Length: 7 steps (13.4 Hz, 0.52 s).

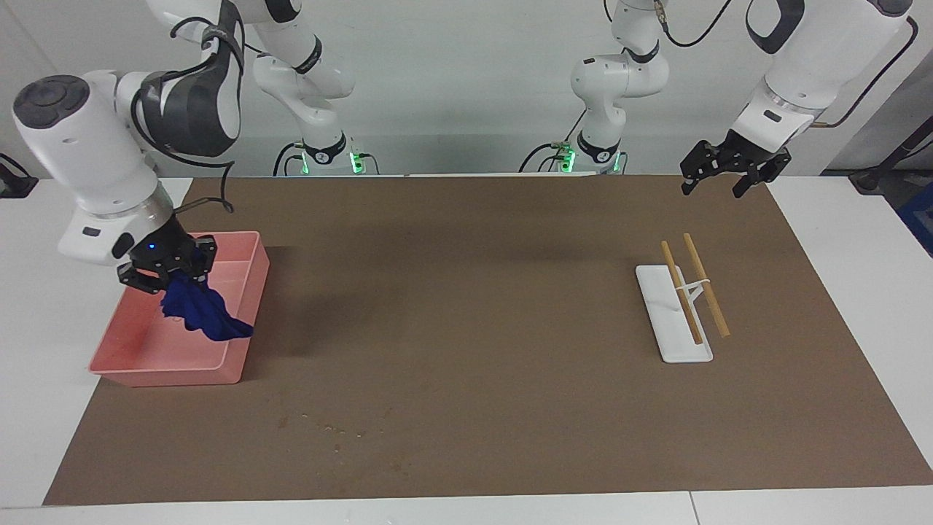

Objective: Wipe water with towel using both arms
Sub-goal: 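Carry the cloth with the right gripper over the pink bin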

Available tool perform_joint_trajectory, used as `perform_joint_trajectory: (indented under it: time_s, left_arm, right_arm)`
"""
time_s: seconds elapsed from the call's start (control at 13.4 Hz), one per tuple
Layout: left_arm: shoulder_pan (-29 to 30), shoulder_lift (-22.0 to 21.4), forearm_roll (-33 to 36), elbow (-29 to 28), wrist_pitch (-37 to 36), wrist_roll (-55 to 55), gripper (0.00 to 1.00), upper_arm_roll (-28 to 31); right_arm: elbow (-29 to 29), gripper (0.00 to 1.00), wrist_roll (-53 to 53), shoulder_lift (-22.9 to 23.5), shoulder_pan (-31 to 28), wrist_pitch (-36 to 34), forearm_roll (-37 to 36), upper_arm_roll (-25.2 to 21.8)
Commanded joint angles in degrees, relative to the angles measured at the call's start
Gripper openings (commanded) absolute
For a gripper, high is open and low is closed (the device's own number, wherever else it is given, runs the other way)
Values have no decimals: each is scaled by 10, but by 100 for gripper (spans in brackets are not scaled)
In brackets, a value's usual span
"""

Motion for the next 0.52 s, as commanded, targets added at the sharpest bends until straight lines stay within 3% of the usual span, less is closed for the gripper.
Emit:
perform_joint_trajectory:
  time_s: [0.0, 0.22, 0.3, 0.37, 0.45]
  left_arm:
    - [-2, -17, 4, -20, 12, -1, 100, 1]
    - [-2, -17, 4, -20, 12, -1, 100, 1]
    - [-2, -17, 4, -20, 12, -1, 100, 1]
    - [-2, -17, 4, -20, 12, -1, 100, 1]
    - [-2, -17, 4, -20, 12, -1, 100, 1]
  right_arm:
    - [-96, 0, -38, -48, -40, 8, -10, 10]
    - [-222, 0, -111, -99, -80, 99, -4, 10]
    - [-235, 20, -116, -106, -80, 102, -3, 10]
    - [-236, 53, -117, -107, -80, 102, -3, 10]
    - [-235, 100, -119, -107, -80, 102, -3, 10]
